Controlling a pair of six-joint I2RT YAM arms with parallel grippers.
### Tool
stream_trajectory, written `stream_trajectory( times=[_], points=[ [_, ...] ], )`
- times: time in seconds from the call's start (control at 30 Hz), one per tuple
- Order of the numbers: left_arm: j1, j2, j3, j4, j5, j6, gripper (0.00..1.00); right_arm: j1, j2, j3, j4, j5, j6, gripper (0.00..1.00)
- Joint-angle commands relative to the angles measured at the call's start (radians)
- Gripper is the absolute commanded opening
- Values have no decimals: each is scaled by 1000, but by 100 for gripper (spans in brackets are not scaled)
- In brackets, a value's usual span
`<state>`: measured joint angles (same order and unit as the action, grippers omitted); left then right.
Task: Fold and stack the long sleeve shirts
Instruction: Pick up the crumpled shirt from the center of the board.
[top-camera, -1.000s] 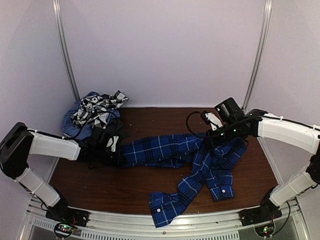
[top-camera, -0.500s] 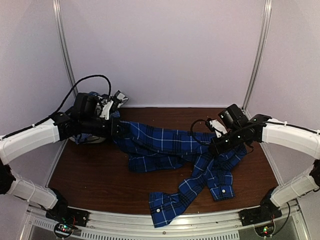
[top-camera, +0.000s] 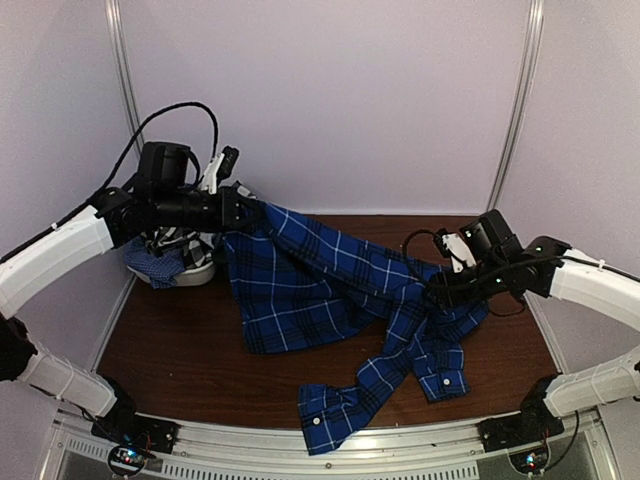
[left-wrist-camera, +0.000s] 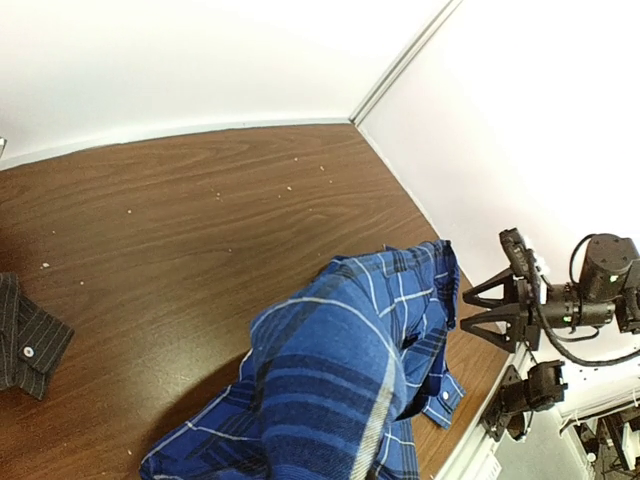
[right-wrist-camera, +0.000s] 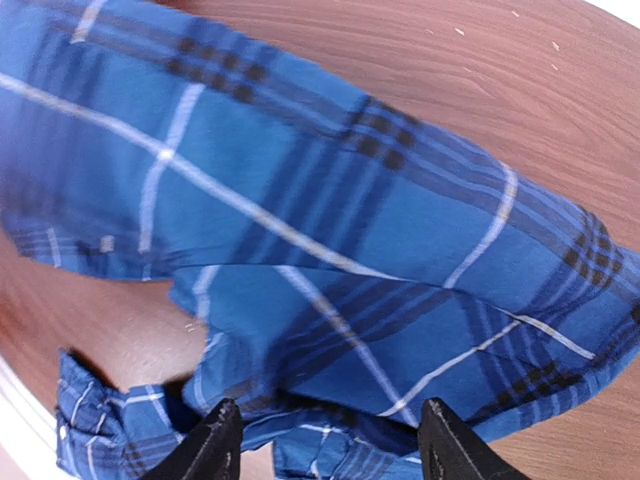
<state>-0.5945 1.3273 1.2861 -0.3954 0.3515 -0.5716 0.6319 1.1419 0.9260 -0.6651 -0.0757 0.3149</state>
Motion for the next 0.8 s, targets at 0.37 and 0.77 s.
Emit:
stream_trajectory(
  times=[0.37,0.77],
  points=[
    [130,-31,36,-52,-38,73,0,-103,105,-128,66,114,58,53],
    [191,13,62,-77,16,113,0,-41,19,-80,136,34,-17,57]
  ],
)
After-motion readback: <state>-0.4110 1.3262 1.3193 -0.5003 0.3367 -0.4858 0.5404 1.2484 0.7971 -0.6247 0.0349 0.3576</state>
